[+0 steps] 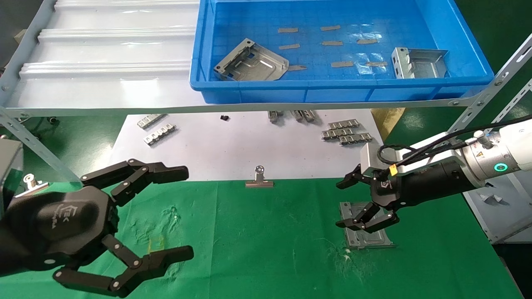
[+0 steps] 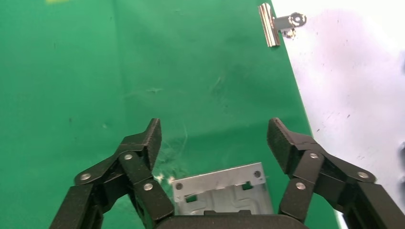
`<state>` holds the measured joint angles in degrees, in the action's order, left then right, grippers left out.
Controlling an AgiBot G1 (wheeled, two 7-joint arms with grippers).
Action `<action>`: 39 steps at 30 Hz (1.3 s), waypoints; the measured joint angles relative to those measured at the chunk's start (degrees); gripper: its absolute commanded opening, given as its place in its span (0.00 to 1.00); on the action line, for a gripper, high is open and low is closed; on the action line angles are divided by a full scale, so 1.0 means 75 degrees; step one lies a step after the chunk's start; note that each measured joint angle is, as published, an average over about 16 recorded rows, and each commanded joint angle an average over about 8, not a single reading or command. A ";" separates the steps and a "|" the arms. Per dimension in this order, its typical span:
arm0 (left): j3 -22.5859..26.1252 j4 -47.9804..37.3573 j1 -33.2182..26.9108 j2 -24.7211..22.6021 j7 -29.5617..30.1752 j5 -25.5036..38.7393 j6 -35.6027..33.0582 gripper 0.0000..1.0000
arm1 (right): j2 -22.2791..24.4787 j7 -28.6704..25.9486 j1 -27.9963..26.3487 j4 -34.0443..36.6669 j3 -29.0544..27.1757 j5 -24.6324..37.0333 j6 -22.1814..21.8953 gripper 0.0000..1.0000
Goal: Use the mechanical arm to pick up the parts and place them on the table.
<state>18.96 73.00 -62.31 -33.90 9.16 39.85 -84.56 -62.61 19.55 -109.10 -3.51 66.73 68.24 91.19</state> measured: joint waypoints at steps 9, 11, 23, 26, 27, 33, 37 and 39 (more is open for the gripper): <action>0.0002 -0.0002 -0.0001 0.0000 -0.0001 -0.0001 -0.0001 1.00 | 0.0444 -0.0482 0.0772 -0.1142 -0.0810 -0.0409 -0.0090 1.00; 0.0002 -0.0003 -0.0002 0.0000 -0.0001 -0.0001 -0.0001 1.00 | 0.0571 -0.0623 0.0992 -0.1466 -0.1045 -0.0531 -0.0115 1.00; 0.0004 -0.0003 -0.0003 0.0001 -0.0003 -0.0002 0.0000 1.00 | 0.1336 -0.1464 0.2308 -0.3405 -0.2452 -0.1267 -0.0267 1.00; 0.0005 -0.0003 -0.0003 0.0001 -0.0003 -0.0003 0.0000 1.00 | 0.1527 -0.1674 0.2636 -0.3889 -0.2803 -0.1450 -0.0305 1.00; 0.0005 -0.0003 -0.0003 0.0001 -0.0003 -0.0003 0.0000 1.00 | 0.1591 -0.1744 0.2745 -0.4049 -0.2920 -0.1511 -0.0318 1.00; 0.0006 -0.0003 -0.0003 0.0001 -0.0004 -0.0003 0.0000 1.00 | 0.1972 -0.2164 0.3402 -0.5017 -0.3623 -0.1878 -0.0394 1.00; 0.0007 -0.0003 -0.0003 0.0002 -0.0004 -0.0004 0.0000 1.00 | 0.2228 -0.2445 0.3842 -0.5664 -0.4092 -0.2123 -0.0444 1.00; 0.0007 -0.0003 -0.0003 0.0002 -0.0004 -0.0004 0.0001 1.00 | 0.2354 -0.2584 0.4059 -0.5985 -0.4325 -0.2245 -0.0470 1.00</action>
<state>19.01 72.98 -62.34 -33.89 9.13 39.82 -84.56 -44.95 0.17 -78.65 -48.40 34.29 51.41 87.67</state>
